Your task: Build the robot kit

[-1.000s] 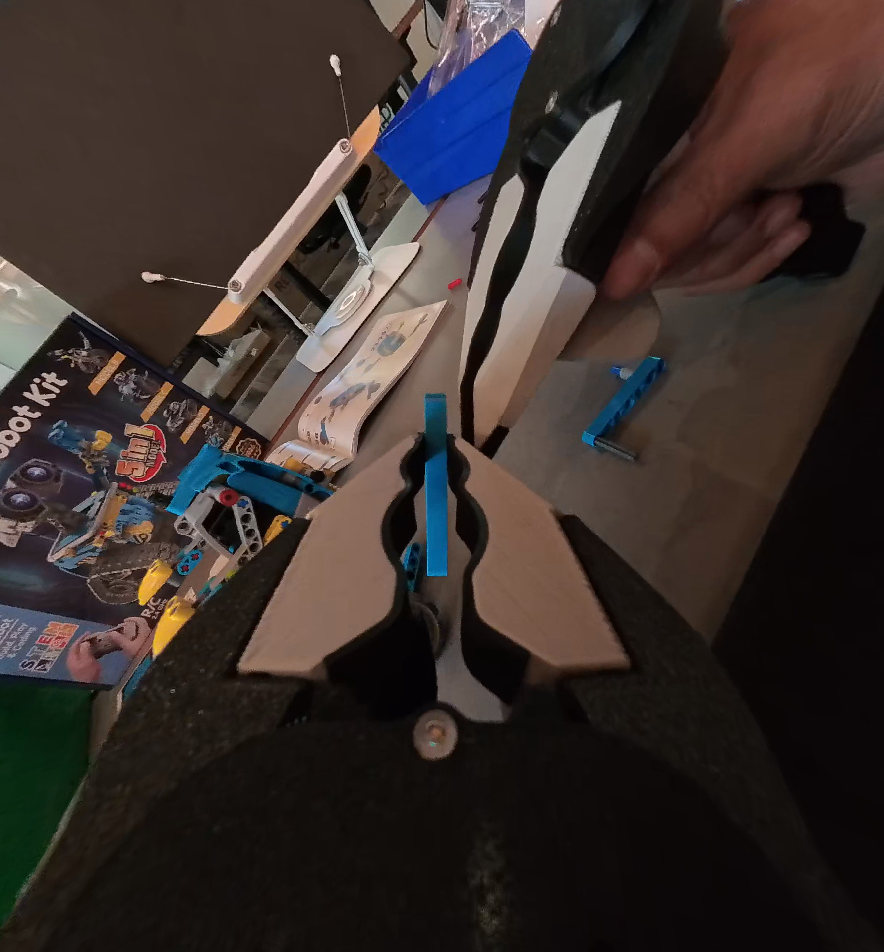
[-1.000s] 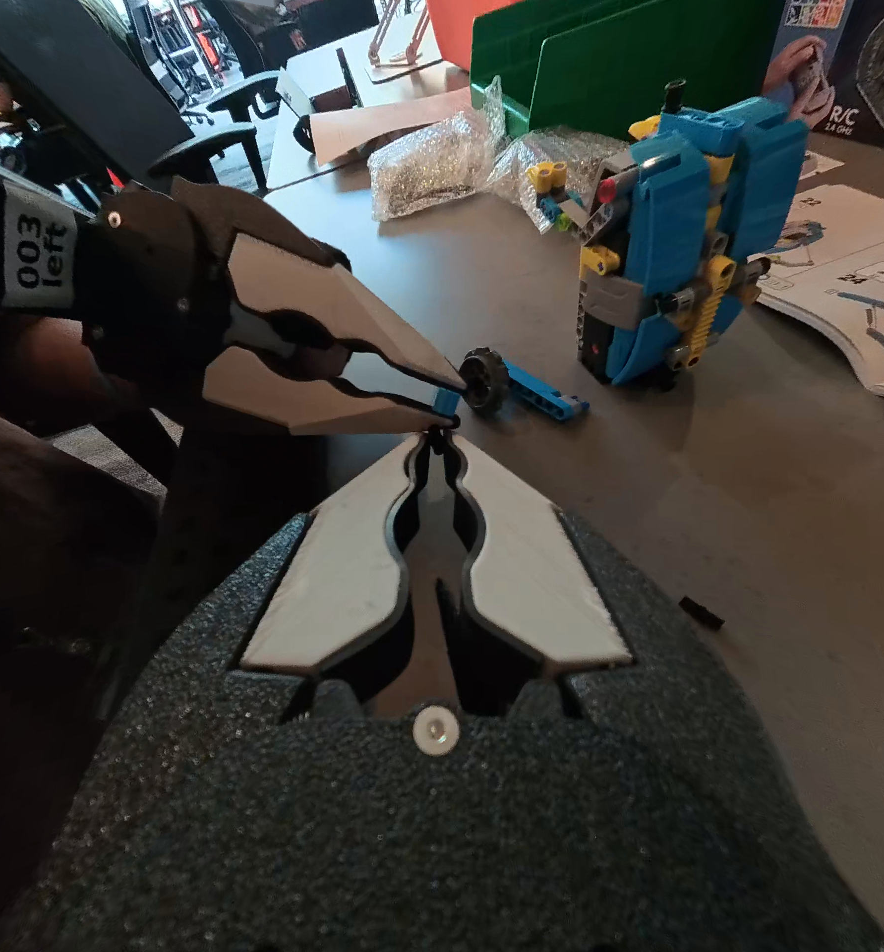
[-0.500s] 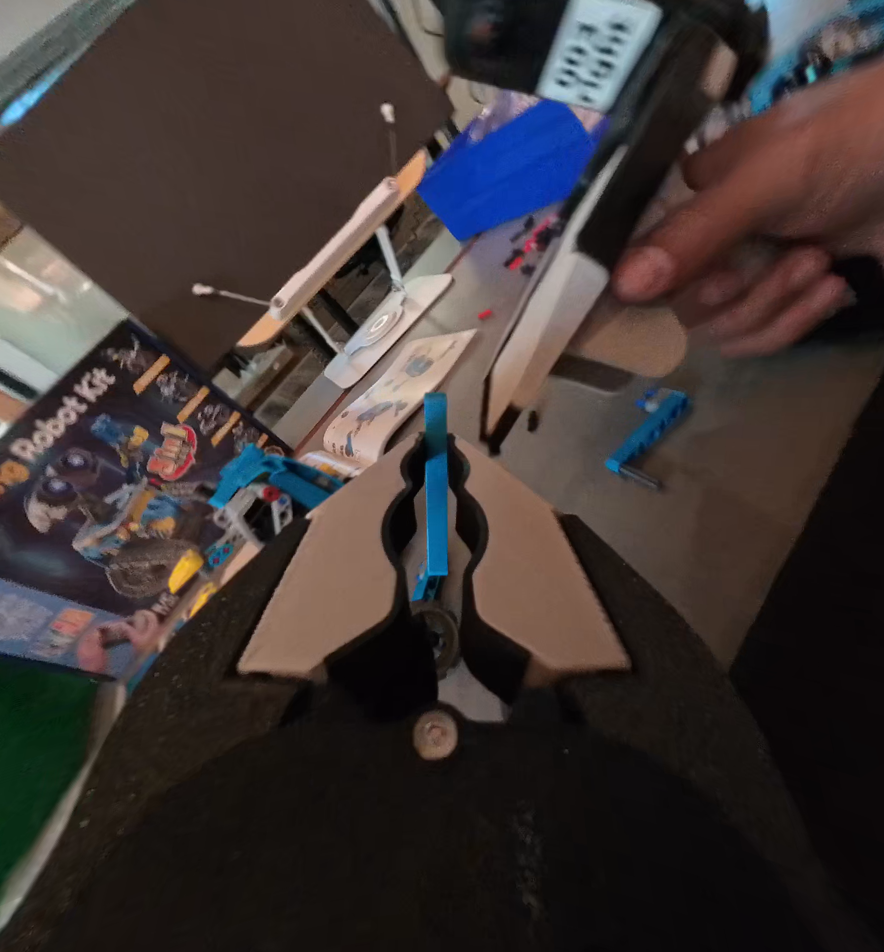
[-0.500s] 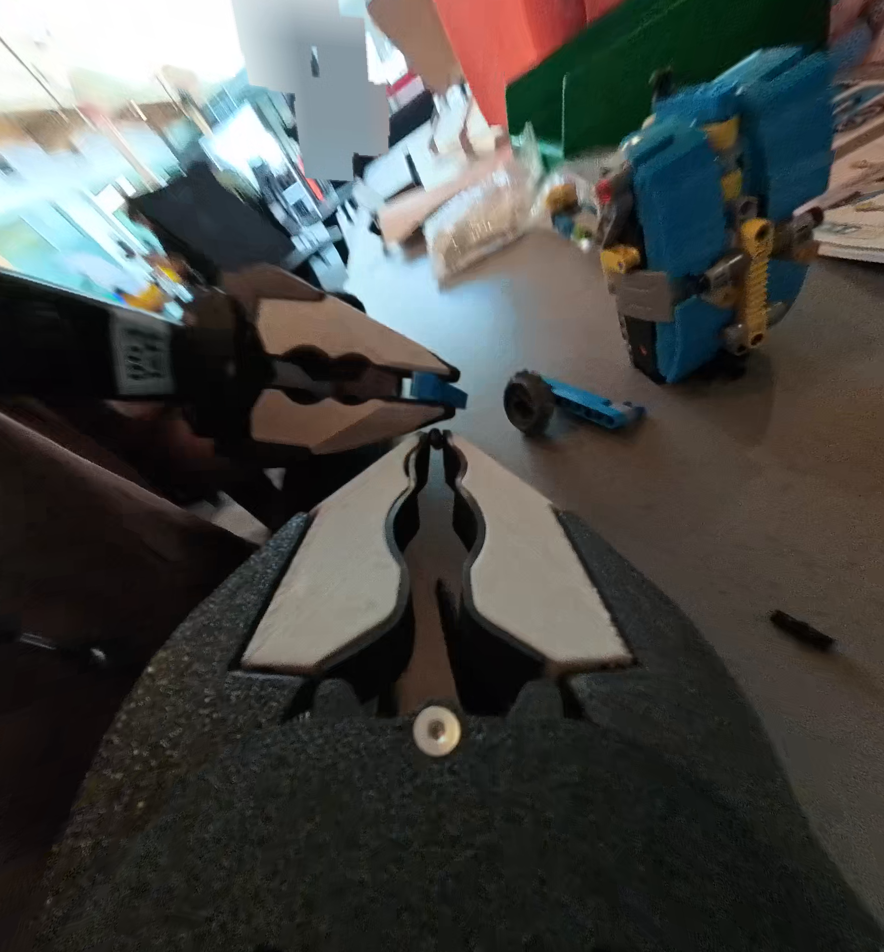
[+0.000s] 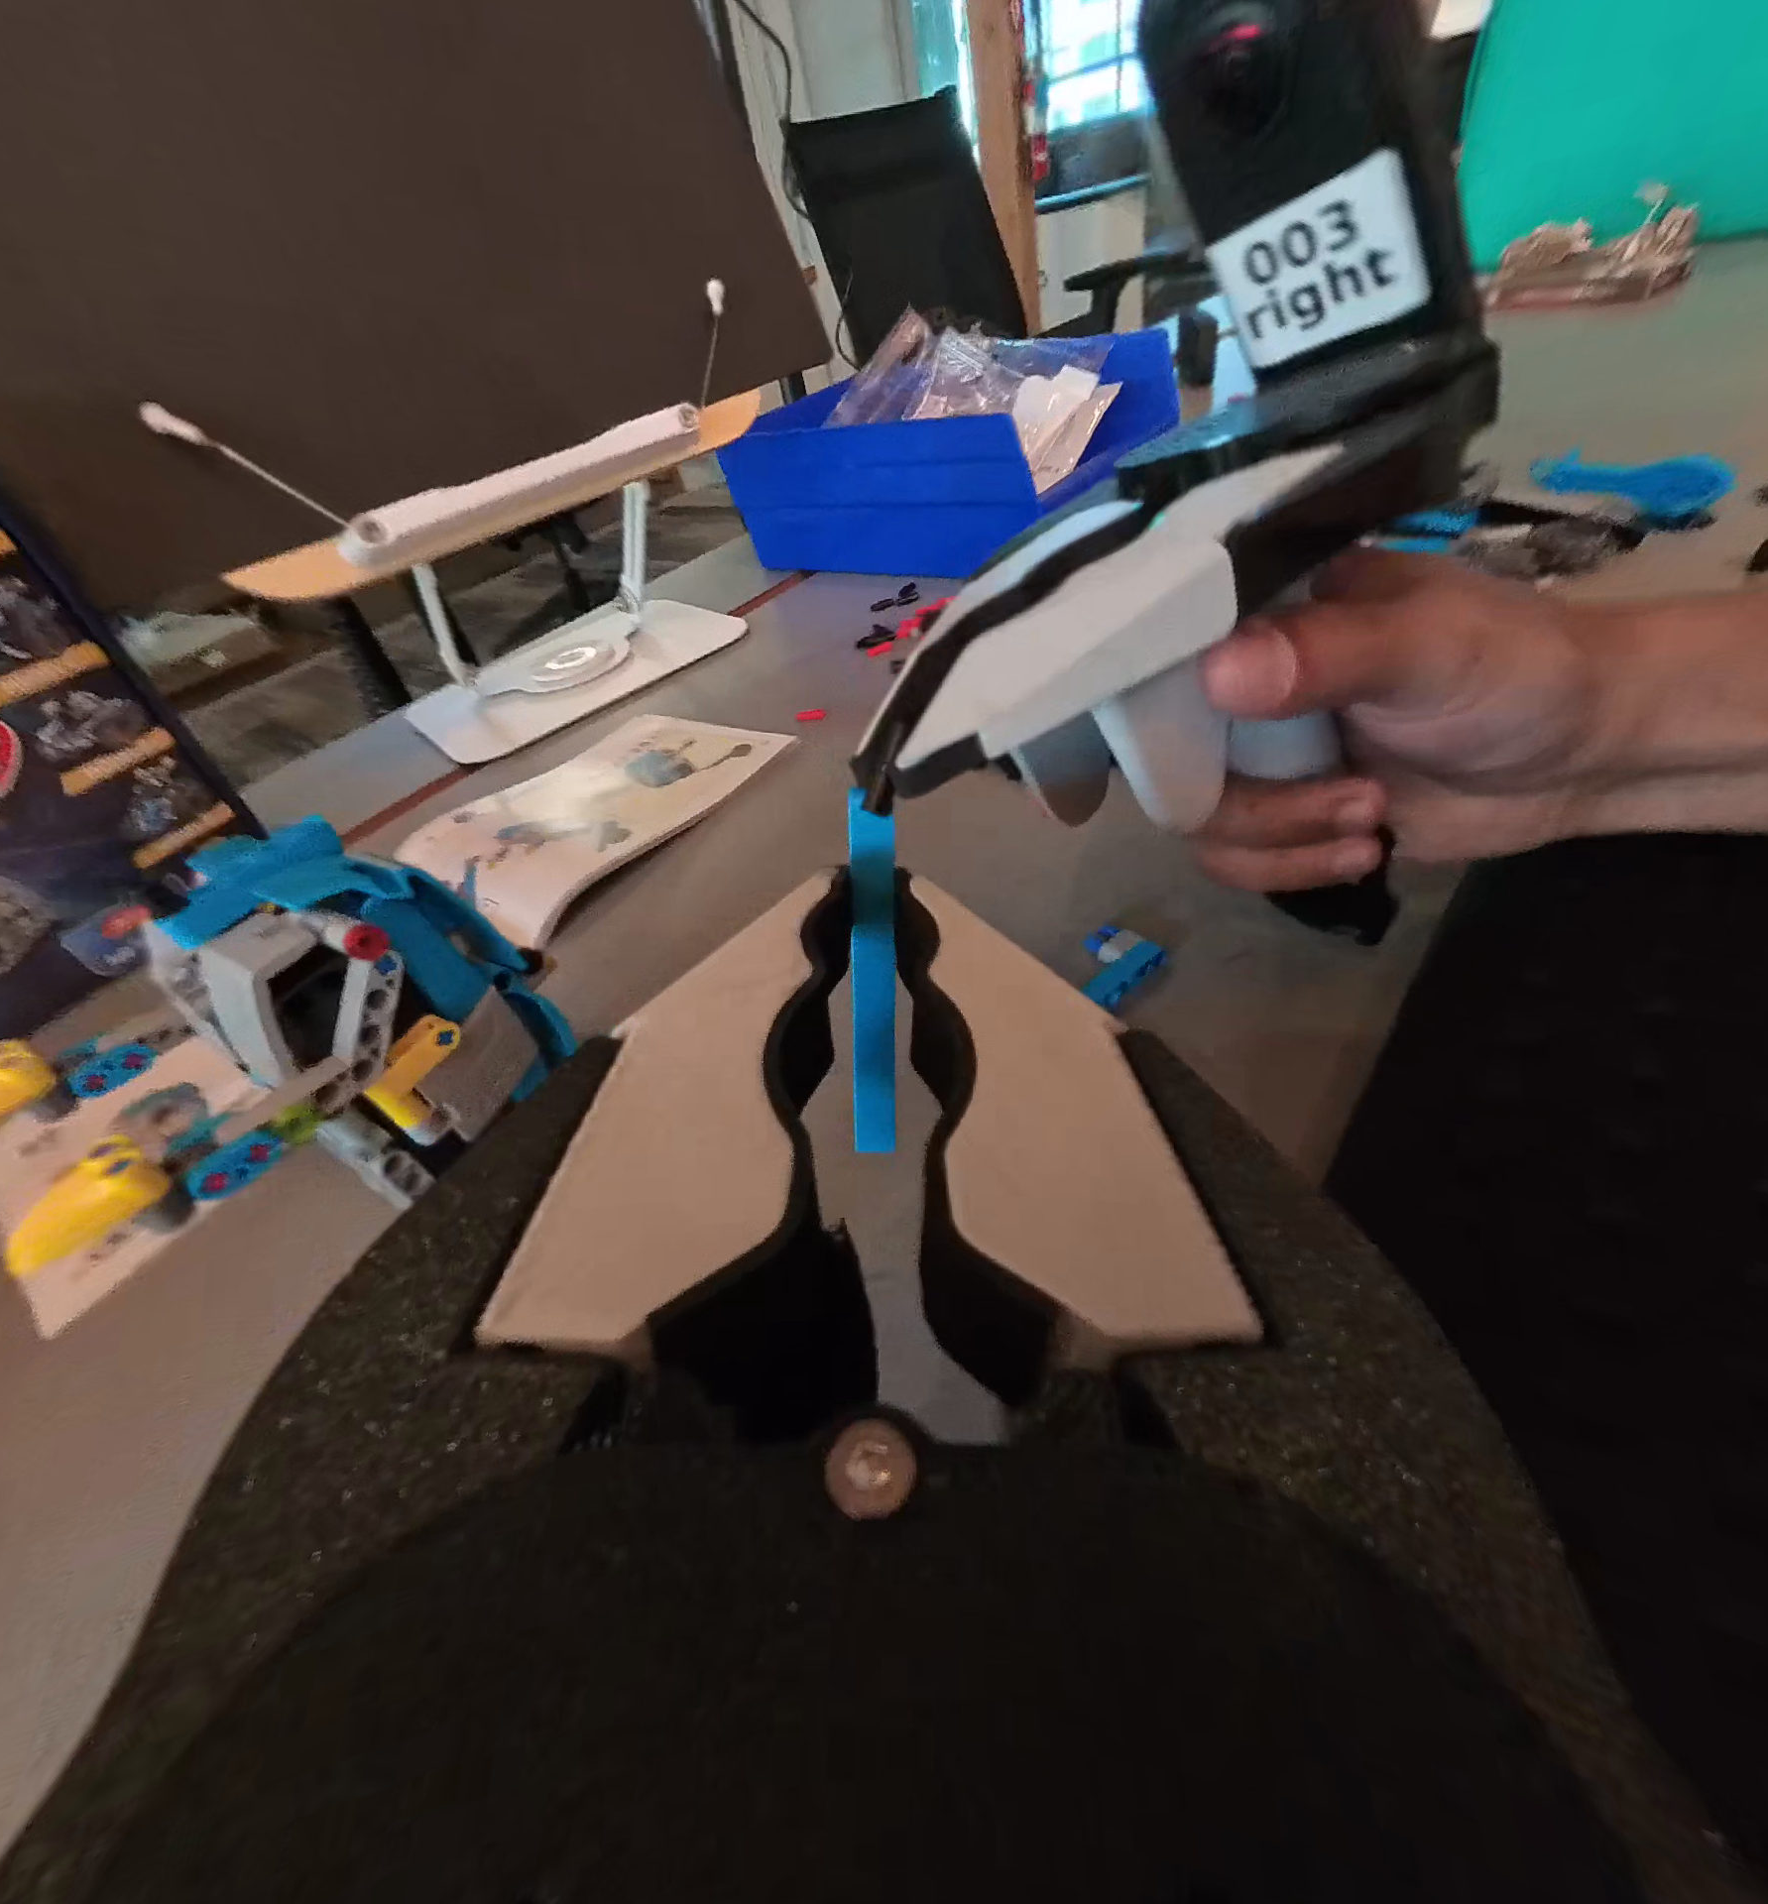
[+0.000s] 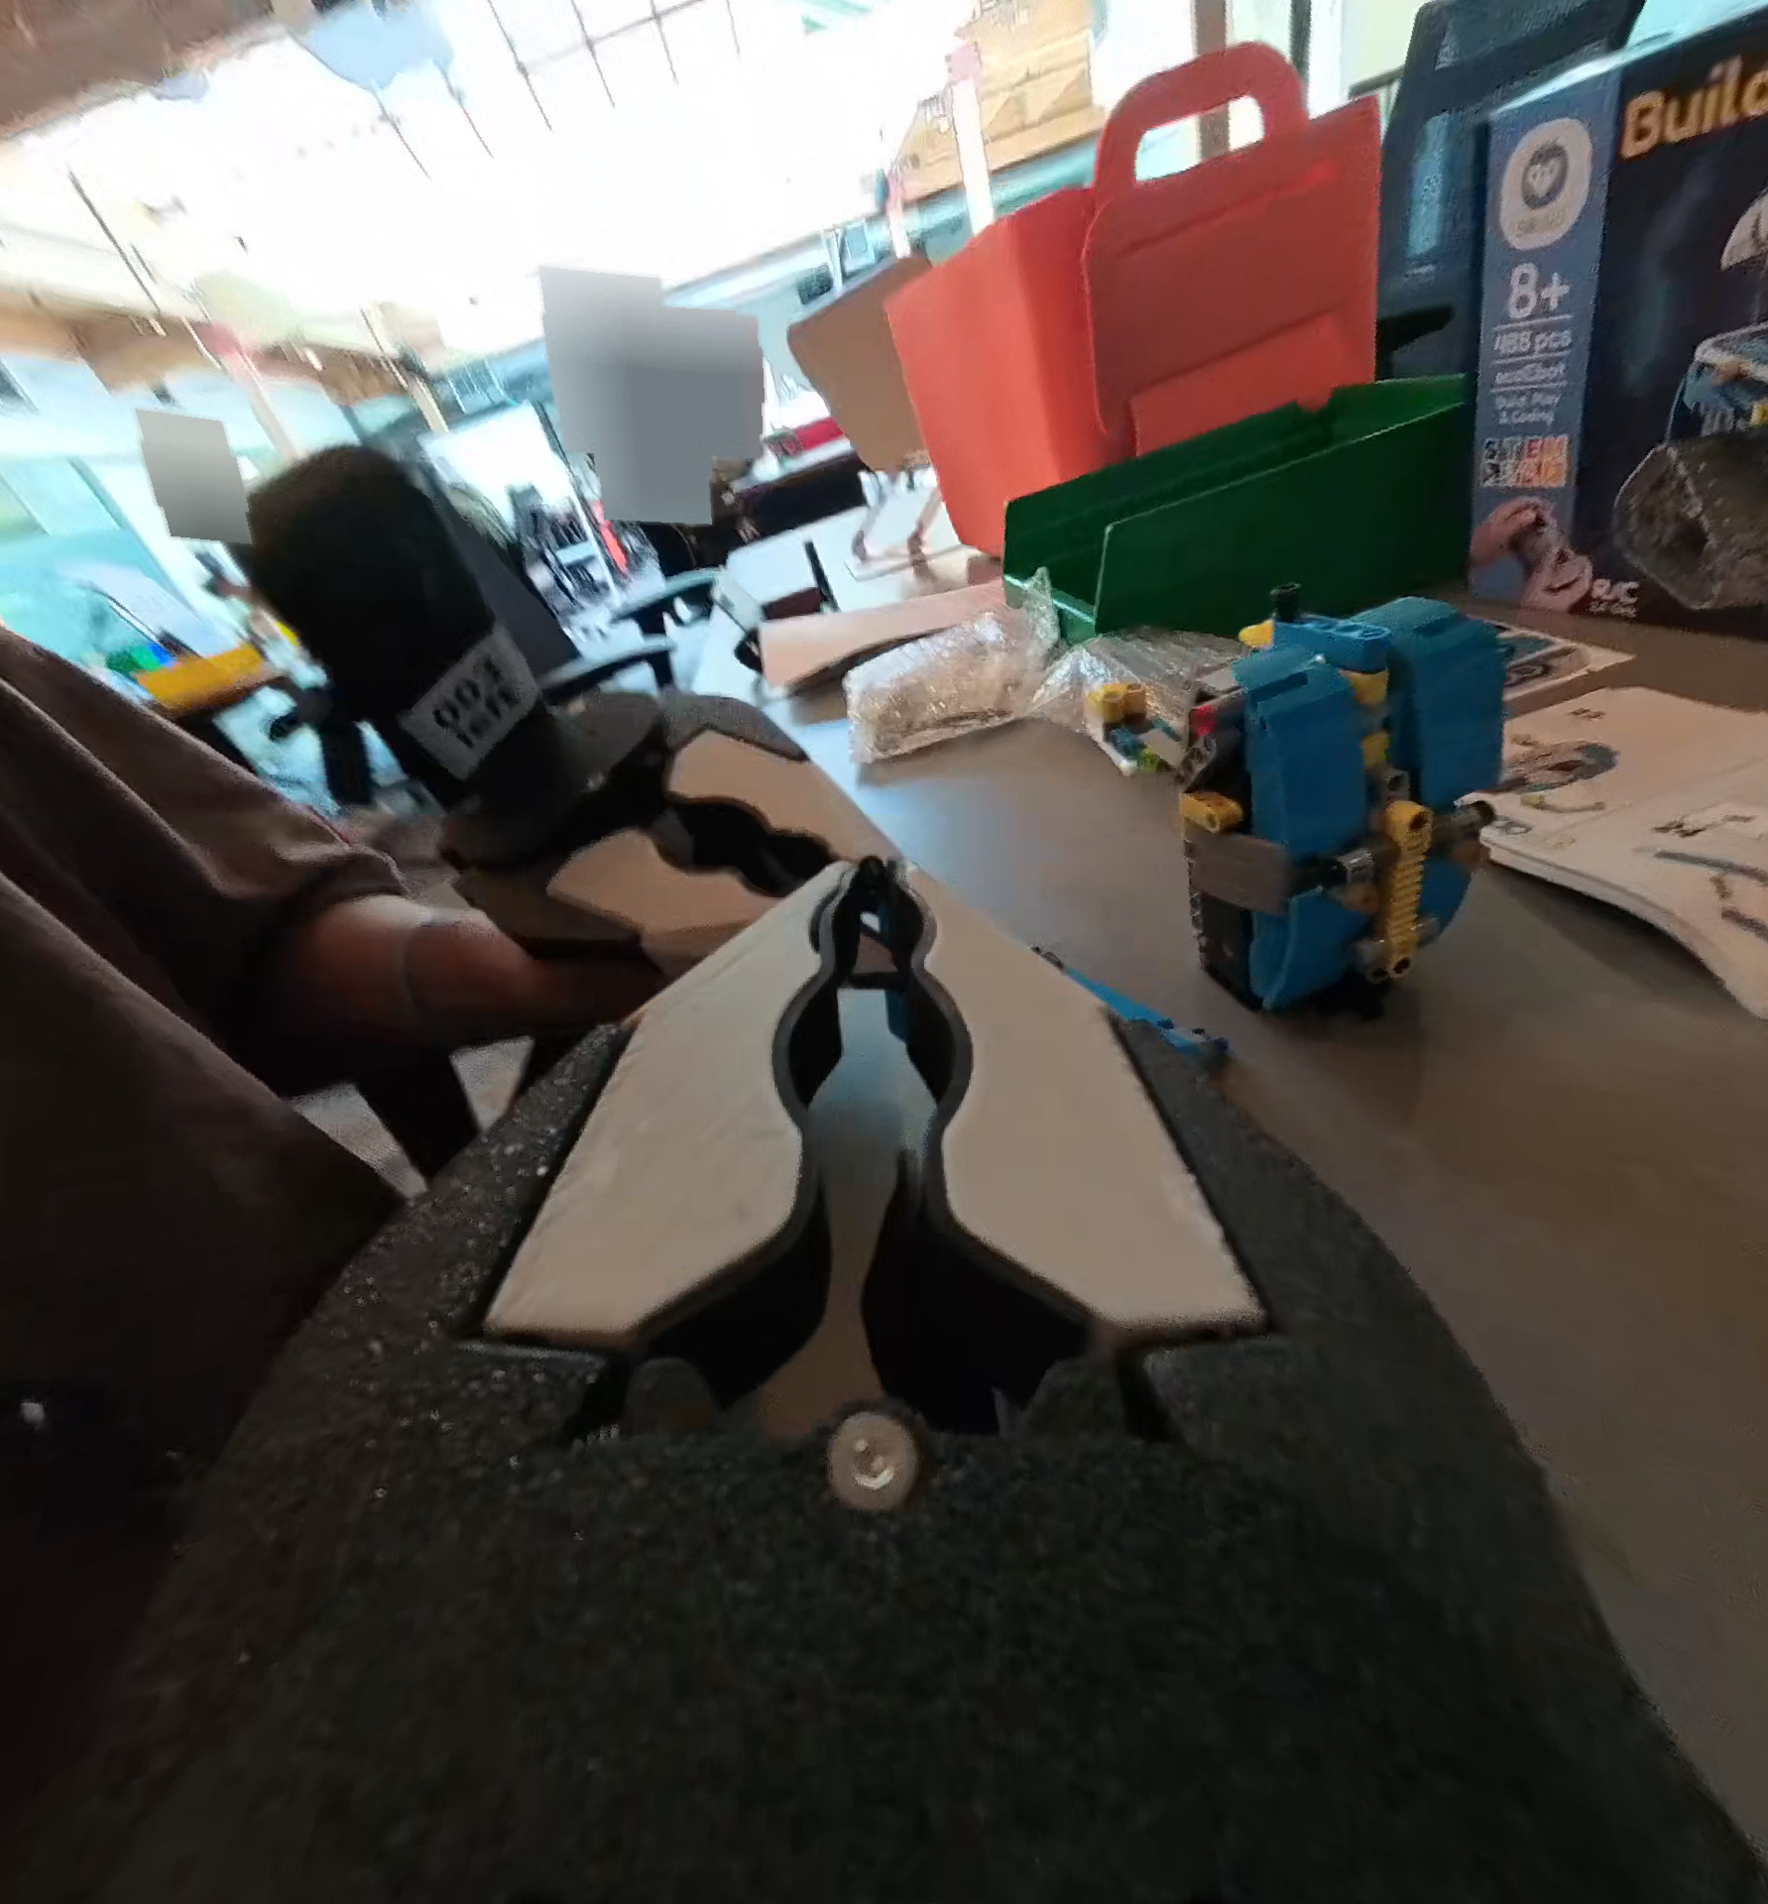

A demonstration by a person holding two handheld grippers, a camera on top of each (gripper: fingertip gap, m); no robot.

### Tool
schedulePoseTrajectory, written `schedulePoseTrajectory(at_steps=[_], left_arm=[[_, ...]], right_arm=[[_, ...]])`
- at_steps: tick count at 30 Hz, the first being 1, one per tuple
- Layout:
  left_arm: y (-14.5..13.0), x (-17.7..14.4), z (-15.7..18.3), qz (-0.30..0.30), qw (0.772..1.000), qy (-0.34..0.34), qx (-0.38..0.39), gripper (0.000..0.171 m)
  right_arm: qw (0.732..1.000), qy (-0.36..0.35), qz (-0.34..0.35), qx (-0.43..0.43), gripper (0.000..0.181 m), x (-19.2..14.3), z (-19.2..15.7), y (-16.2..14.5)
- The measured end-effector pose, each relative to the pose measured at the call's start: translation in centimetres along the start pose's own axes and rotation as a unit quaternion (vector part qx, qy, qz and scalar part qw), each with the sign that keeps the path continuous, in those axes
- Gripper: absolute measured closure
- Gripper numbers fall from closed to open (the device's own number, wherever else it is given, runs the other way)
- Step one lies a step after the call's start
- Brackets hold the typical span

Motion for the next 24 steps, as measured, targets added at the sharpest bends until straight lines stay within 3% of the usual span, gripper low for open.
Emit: schedulePoseTrajectory(at_steps=[3, 8, 16, 24], left_arm=[[0.1, -0.2, -0.3, 0.021, 0.999, -0.013, -0.045, 0.165], [0.4, -0.5, -0.7, 0.042, 0.996, -0.018, -0.073, 0.165], [0.3, -0.6, -0.9, 0.042, 0.996, -0.011, -0.074, 0.165], [0.3, -0.7, -1.3, 0.055, 0.993, -0.017, -0.102, 0.164]], right_arm=[[0.996, -0.043, 0.009, -0.082, 0.177, 0.3, -0.2, 0.0], [0.987, -0.087, 0.002, -0.138, 0.178, 0.4, 0.2, -0.6], [0.995, -0.060, -0.002, -0.076, 0.177, 0.7, -0.2, -0.5], [0.994, -0.074, 0.005, -0.083, 0.177, 1.0, -0.4, -0.5]])
Point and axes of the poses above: each gripper's, where its closed fingertips meet, x out along the fingers, y out of its top, z = x × y across the jaws, the point moved 1 cm from there along -x, back along the fingers, and after that the axes turned 13 degrees about -y, right-handed, at the moved point
